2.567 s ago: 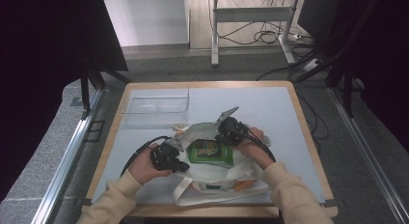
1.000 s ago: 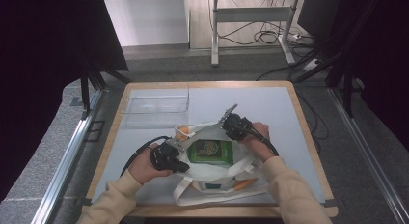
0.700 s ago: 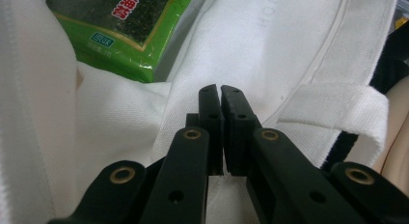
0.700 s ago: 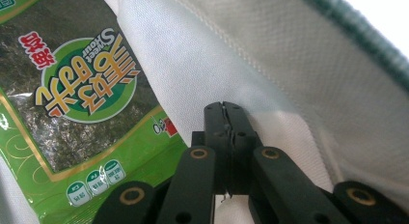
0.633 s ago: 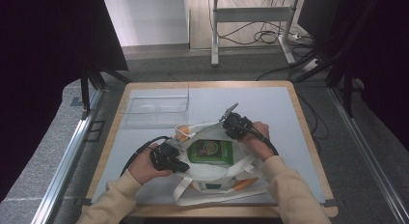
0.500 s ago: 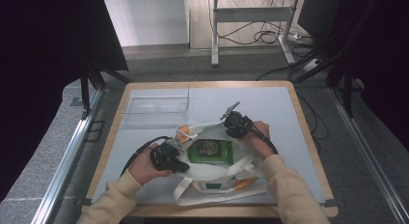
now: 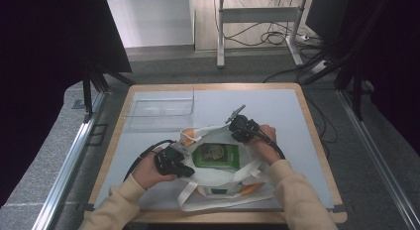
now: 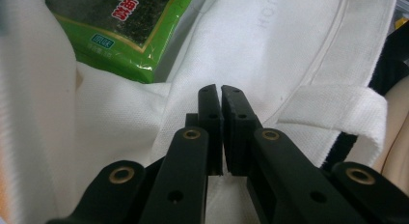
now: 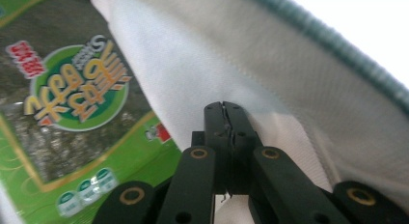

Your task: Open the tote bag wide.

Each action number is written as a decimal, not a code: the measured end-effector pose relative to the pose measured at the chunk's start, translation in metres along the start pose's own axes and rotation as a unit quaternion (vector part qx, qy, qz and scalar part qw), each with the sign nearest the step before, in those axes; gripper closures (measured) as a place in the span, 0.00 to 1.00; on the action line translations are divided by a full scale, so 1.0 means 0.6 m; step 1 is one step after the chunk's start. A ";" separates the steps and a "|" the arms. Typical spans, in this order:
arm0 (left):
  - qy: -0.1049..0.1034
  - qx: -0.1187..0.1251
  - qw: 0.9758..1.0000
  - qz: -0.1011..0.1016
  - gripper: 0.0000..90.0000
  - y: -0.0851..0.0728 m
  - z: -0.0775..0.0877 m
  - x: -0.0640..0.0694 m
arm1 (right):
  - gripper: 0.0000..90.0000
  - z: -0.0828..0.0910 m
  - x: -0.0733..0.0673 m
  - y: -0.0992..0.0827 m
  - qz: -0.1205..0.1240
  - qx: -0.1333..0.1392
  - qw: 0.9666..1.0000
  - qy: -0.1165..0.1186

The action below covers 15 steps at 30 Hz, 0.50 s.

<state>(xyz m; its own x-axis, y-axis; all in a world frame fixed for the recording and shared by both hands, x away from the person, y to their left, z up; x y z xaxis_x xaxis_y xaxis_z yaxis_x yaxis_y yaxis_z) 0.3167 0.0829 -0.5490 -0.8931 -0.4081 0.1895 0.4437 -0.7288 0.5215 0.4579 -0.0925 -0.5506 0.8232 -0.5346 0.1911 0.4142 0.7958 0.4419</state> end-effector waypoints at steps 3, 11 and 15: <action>0.000 0.004 1.000 0.004 0.96 0.001 0.000 0.001 | 0.99 0.018 -0.013 0.004 0.001 0.016 1.000 0.009; 0.003 0.011 1.000 0.003 0.96 0.003 0.005 -0.001 | 0.96 0.053 -0.036 -0.007 -0.030 0.044 0.998 0.039; 0.005 0.019 1.000 0.007 0.95 0.004 0.006 -0.003 | 0.90 0.061 -0.048 -0.016 -0.045 0.047 0.996 0.056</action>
<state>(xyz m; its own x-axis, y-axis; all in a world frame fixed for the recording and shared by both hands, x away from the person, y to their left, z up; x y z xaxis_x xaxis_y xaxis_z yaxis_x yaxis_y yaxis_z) 0.3191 0.0838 -0.5447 -0.8858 -0.4242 0.1884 0.4530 -0.7019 0.5497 0.4159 -0.0952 -0.5285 0.8245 -0.5637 0.0494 0.4549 0.7122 0.5346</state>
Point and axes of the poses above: each handheld gripper's, and its own axes: z roughly backward along the jaws, y roughly out of its top, x roughly to its right, the point moved 9 cm from there along -z, roughly forward along the jaws
